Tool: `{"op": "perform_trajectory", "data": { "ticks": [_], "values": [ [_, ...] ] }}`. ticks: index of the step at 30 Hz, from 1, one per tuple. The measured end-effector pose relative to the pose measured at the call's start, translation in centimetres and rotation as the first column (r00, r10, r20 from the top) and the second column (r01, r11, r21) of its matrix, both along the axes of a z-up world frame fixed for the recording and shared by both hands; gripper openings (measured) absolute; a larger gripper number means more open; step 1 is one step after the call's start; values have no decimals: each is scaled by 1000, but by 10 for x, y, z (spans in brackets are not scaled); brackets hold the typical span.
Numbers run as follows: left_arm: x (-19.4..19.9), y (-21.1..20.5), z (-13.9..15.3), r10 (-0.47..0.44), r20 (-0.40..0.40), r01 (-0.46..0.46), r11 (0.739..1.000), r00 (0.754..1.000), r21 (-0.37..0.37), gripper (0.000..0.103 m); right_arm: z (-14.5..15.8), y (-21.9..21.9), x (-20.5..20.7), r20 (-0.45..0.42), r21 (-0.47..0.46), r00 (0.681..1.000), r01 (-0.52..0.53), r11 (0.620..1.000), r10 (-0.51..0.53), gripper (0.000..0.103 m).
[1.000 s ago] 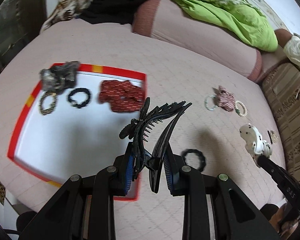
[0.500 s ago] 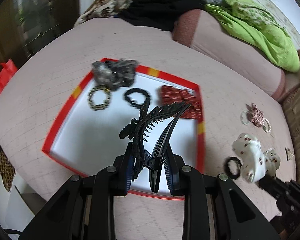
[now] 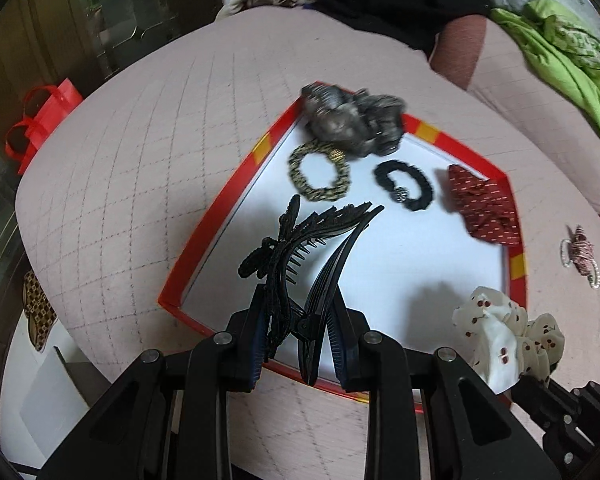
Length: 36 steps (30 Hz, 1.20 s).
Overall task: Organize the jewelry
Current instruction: 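Carry the claw clip and white scrunchie into the tray and open both grippers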
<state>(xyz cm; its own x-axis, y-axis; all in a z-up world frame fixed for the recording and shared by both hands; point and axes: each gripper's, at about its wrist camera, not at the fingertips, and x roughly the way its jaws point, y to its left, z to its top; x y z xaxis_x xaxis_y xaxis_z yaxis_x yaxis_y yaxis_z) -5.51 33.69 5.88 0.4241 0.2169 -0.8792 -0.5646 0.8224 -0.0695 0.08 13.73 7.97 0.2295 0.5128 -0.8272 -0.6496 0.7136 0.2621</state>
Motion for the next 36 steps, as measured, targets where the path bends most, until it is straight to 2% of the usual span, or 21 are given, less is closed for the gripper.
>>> {"op": "perform_trajectory", "data": {
  "ticks": [12,19,23,26,30,36],
  "values": [
    [3,7,-10,13,-4,-13,999,1000,-31,26,-31,22,-3,-31,-65,999,-33,997,31,7],
    [-1,5,-1,23,17,-22,998,1000,-59,29,-27,18,-7,-12,-60,1000,-29,998,29,8],
    [-5,-1,10,14,42,-12,999,999,-47,37,-22,14,-11,0,-43,1000,-31,999,31,9],
    [-7,-7,19,9,52,-8,1000,999,-27,39,-17,9,-15,11,-32,999,-30,999,31,10],
    [-11,-17,30,-2,62,3,1000,998,-8,39,-9,1,-20,25,-11,999,-22,1000,22,30],
    [-15,-34,44,-22,74,21,1000,997,20,39,1,-18,-29,44,9,999,-3,1000,3,30]
  ]
}}
